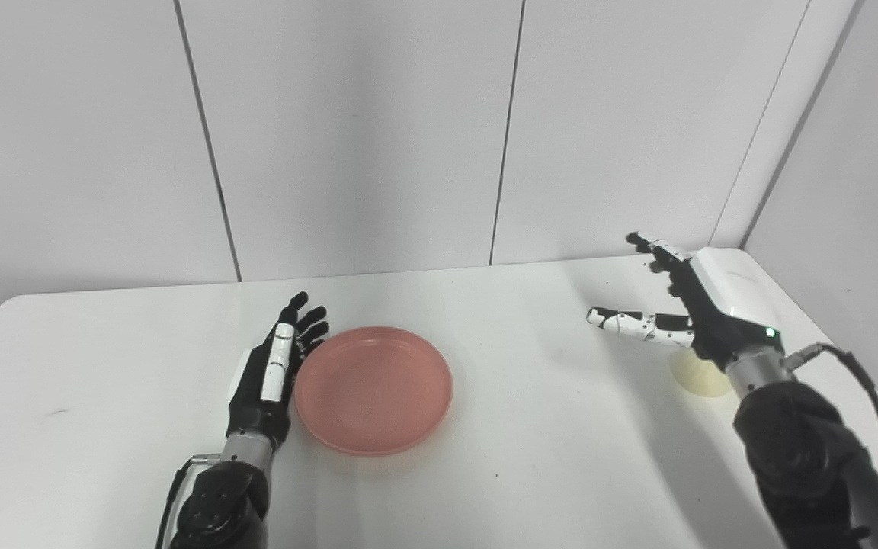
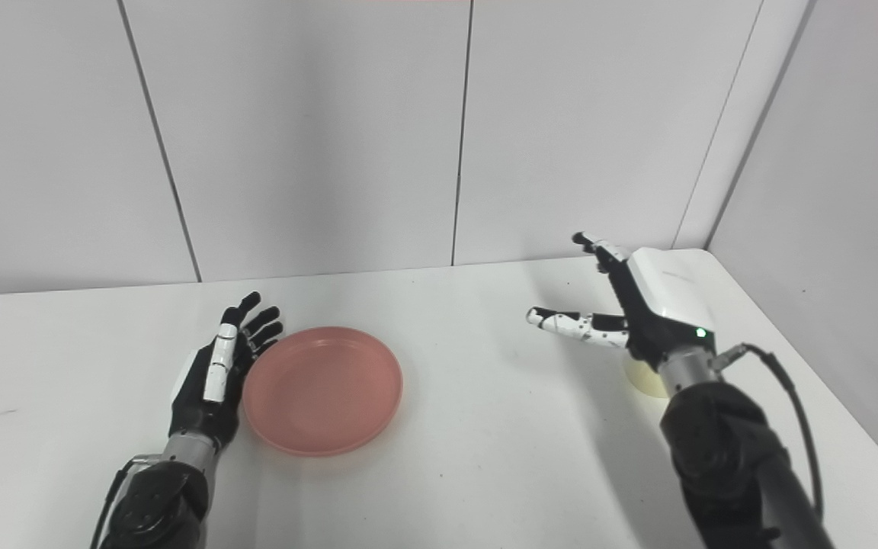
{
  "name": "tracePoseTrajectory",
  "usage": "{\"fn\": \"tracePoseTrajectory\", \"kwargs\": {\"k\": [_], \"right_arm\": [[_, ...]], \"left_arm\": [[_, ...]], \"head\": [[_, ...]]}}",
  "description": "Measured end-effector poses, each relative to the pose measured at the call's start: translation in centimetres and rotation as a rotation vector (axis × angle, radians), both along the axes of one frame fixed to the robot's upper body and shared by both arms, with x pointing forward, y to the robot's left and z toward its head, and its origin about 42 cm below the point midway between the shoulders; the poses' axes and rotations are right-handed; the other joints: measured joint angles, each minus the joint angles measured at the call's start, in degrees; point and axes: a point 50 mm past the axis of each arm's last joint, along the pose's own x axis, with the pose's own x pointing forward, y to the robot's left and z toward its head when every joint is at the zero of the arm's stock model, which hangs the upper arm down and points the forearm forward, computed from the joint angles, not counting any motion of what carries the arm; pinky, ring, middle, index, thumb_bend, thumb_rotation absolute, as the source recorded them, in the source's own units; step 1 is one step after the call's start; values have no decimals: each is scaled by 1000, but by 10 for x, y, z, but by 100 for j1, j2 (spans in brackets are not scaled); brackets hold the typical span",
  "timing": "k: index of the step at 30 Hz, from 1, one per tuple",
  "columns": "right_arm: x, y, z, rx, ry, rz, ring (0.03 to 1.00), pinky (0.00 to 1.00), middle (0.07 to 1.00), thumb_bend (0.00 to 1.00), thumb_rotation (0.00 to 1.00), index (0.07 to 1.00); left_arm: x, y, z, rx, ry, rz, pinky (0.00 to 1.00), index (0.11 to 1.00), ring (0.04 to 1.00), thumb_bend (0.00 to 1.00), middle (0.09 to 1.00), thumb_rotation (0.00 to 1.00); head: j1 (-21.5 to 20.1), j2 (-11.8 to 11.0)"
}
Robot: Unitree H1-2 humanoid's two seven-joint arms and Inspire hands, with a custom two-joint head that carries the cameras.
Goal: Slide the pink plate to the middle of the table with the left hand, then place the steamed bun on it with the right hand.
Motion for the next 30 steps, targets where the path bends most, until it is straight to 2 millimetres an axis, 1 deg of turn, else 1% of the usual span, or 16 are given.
{"fn": "tracePoseTrajectory", "kwargs": {"k": [2,5,7,9,12,19,23,25,30], "right_arm": [[2,-3,-1,-40,48,-34,805,545,865,1000,537,814],[4,-2,-3,-85,125,-59,784,530,855,1000,534,812],[8,-6,-5,-113,178,-88,780,551,846,1000,556,807],[12,-12,-8,-131,218,-119,781,574,844,1000,599,805],[16,-25,-16,-154,270,-157,784,579,847,1000,628,805],[21,-48,-24,-198,333,-213,775,580,839,1000,680,802],[23,-52,-32,-202,359,-221,792,617,840,1000,687,799],[24,-53,-35,-204,363,-226,813,648,857,1000,681,803],[27,-59,-44,-198,386,-241,825,667,864,1000,686,811]], "left_arm": [[0,0,0,0,0,-1,844,908,868,639,879,940],[0,0,0,0,0,-2,841,910,866,637,878,941],[0,0,0,0,1,-2,840,908,866,643,879,937],[0,-1,0,0,1,-2,843,909,868,633,880,928],[0,-1,0,0,1,-2,845,912,869,630,882,925],[1,-1,0,-3,3,-4,846,909,866,644,881,912],[1,-1,0,-3,5,-5,845,901,864,633,881,928],[1,-1,1,-2,8,-6,842,895,857,638,877,929],[1,0,-1,0,14,-7,840,892,857,636,877,923]], "head": [[0,9],[0,9],[0,0],[0,-9],[-9,-9],[0,-26],[9,0],[17,9],[35,-17]]}}
